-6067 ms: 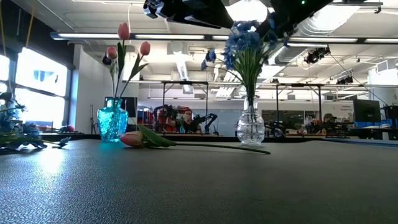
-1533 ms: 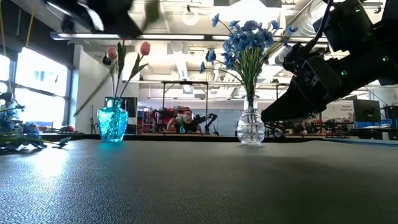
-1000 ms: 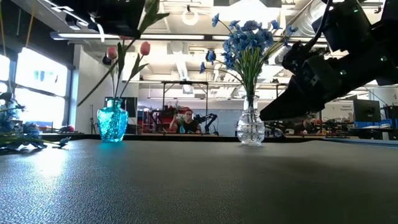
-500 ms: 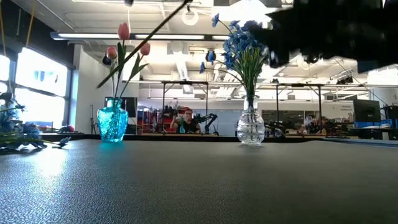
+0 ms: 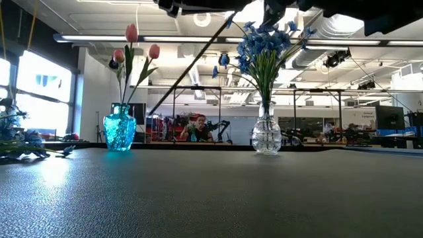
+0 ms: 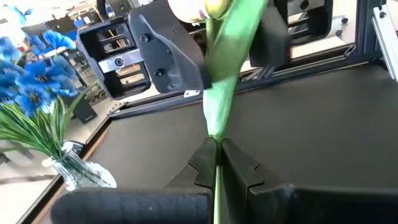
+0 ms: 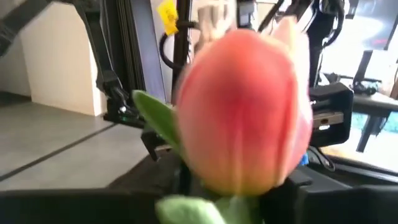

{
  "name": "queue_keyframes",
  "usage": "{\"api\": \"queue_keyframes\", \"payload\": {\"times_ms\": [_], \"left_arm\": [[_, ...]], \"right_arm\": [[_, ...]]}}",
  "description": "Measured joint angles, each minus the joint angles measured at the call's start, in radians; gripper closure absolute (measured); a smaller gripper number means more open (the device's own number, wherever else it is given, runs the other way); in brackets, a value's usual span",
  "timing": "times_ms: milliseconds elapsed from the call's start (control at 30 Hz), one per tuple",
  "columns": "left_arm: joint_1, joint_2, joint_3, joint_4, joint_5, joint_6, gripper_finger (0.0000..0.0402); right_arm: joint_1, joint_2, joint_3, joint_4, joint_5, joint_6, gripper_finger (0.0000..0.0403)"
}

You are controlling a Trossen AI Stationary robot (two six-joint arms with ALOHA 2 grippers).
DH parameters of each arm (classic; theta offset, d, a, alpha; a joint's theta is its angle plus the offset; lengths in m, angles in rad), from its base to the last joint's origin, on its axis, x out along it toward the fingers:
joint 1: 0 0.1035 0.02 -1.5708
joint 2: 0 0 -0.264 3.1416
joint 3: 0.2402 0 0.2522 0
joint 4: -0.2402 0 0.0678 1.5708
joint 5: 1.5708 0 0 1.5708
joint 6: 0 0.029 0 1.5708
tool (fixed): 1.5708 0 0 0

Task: Sort flowers into vase by color
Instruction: Put the pink tulip flower into the blue flower vase

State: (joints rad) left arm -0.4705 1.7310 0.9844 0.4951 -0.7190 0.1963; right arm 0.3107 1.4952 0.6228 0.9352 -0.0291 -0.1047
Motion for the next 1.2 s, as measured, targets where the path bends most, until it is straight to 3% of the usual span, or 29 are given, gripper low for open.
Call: {"api": "queue_keyframes", "payload": {"times_ms": [267, 533, 633, 767, 967, 1200], "left_arm": [[0.015, 0.007, 0.000, -0.027, -0.019, -0.151, 0.0388], [0.074, 0.007, 0.000, -0.081, -0.005, -0.188, 0.0302], [0.088, 0.007, 0.000, -0.078, 0.064, -0.158, 0.0284], [0.108, 0.007, 0.000, -0.073, 0.150, -0.144, 0.0281], [0.111, 0.007, 0.000, -0.064, 0.168, -0.101, 0.0284], [0.109, 0.068, 0.002, 0.078, 0.242, -0.009, 0.0284]], "right_arm": [[-0.002, 0.000, 0.005, -0.030, 0.057, 0.013, 0.0393], [-0.013, 0.000, 0.005, -0.087, 0.097, 0.075, 0.0387], [-0.019, -0.001, 0.005, -0.094, 0.089, 0.079, 0.0398], [-0.018, -0.001, 0.005, -0.097, 0.082, 0.081, 0.0398], [-0.018, -0.001, 0.005, -0.097, 0.083, 0.080, 0.0397], [-0.018, -0.001, 0.005, -0.097, 0.135, 0.075, 0.0396]]}}
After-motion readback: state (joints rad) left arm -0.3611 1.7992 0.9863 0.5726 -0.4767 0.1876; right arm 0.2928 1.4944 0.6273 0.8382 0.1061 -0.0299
